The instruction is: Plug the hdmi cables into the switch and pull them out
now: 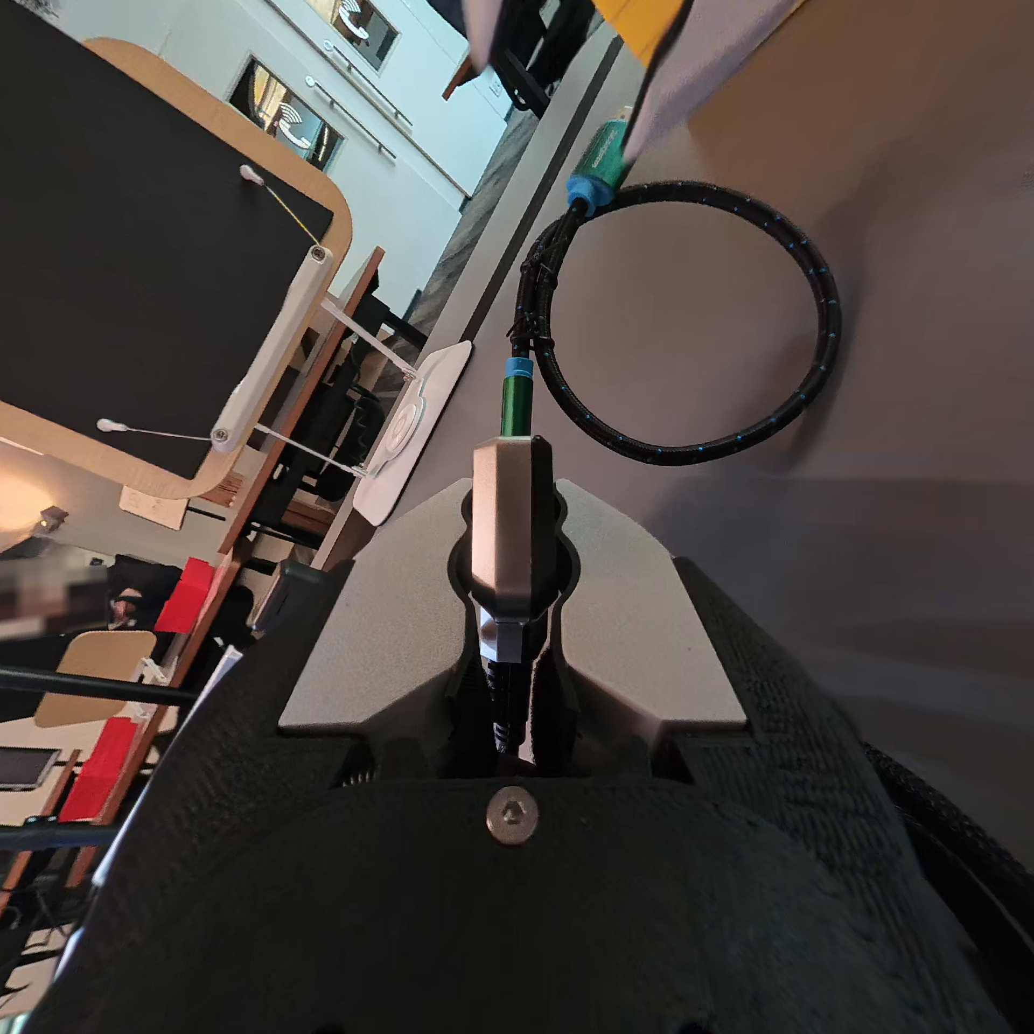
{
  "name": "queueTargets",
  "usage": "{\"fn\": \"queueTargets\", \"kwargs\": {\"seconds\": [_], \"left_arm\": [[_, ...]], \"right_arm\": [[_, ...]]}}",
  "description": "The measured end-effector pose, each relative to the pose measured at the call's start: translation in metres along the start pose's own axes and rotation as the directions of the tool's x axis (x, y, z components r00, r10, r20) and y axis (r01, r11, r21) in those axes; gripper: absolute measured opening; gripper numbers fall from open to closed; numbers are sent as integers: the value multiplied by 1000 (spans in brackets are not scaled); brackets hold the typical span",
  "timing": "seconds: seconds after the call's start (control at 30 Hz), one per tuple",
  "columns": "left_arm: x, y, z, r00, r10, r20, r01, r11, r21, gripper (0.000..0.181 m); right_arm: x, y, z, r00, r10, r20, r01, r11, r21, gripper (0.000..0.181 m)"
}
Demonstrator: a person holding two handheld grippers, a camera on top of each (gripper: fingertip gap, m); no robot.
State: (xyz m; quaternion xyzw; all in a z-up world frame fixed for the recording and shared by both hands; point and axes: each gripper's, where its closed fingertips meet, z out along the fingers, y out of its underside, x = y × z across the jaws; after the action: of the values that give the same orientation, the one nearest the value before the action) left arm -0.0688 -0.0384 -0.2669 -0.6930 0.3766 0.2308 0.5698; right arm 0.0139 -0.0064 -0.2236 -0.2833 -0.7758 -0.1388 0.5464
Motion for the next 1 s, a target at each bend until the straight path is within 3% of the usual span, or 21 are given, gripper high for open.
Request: {"fn": "queueTargets", "kwargs": {"seconds": [0.13,0.3,0.4,0.53,0.6,0.73,0.87,1.0], "left_arm": [[2,-5,-1,999,35,7,-35,999,16,23],[4,-3,-1,997,82,7,-82,997,-6,22],[4,-4,-2,995,102,7,-102,995,-2,23],[8,-9,-3,992,124,4,-124,992,17,22],[10,-16,-5,992,122,-4,-122,991,56,22],[10,-12,-4,995,99,-11,-98,994,37,23],[11,-12,-2,993,114,-9,-114,993,19,23],[23,-19,6,992,114,-53,-114,993,-6,23]], "right_arm": [[-20,-38,35,994,56,92,-61,997,53,36],[-30,-46,58,981,102,167,-108,994,23,25],[-31,-48,56,983,57,176,-64,997,32,23],[-28,-59,49,968,142,207,-162,983,81,19],[-30,-47,57,978,102,183,-104,995,6,16],[-32,-49,59,988,26,151,-31,999,30,14],[-28,-44,47,994,-37,104,31,998,53,13],[-35,-31,34,989,-48,141,42,998,47,13]]}}
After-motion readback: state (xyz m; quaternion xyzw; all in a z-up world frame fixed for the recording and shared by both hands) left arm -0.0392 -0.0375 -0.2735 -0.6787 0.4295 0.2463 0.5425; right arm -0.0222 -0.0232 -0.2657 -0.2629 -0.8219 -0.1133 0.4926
